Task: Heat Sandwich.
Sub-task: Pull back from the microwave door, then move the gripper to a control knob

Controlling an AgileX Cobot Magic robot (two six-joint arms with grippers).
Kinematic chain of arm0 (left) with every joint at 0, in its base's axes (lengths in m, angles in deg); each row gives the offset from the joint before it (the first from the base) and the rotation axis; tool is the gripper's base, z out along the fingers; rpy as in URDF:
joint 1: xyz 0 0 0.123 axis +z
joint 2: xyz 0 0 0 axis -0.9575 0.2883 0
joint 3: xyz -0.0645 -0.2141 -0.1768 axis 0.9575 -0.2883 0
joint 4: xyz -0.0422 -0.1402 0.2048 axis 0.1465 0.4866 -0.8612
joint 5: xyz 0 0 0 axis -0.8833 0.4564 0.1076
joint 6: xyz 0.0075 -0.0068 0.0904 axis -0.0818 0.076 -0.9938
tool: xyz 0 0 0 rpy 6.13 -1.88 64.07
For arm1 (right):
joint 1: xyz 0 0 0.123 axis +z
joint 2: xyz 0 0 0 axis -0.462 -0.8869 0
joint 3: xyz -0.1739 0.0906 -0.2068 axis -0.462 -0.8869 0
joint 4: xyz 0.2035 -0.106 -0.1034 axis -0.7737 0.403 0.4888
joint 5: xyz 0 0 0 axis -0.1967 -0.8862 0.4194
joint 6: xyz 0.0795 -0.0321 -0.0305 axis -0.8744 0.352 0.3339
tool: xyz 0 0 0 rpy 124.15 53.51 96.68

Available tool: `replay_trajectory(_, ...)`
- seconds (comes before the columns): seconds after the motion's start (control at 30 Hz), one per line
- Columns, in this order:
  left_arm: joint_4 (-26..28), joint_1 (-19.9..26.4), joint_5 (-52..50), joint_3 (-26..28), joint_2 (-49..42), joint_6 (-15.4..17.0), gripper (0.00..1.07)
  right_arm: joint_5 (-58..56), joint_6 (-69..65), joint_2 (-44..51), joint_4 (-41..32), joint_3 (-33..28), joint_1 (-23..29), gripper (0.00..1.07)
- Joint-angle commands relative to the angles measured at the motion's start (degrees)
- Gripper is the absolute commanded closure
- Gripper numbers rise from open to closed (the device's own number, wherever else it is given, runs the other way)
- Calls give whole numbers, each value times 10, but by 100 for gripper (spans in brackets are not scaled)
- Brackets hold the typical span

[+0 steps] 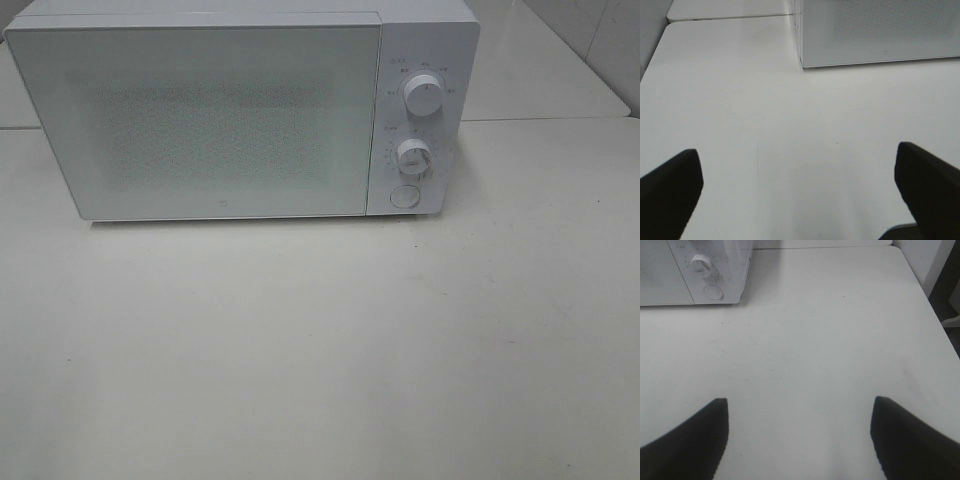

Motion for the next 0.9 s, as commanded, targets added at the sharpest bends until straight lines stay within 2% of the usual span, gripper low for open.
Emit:
replay_trajectory(0.03, 5, 1, -6, -3, -15, 2, 4, 5, 2, 10, -1, 0, -5, 32)
replay_trajectory(0.9, 5, 1, -6, -3, -15, 2, 4, 8, 1, 10, -2, 4, -5, 31)
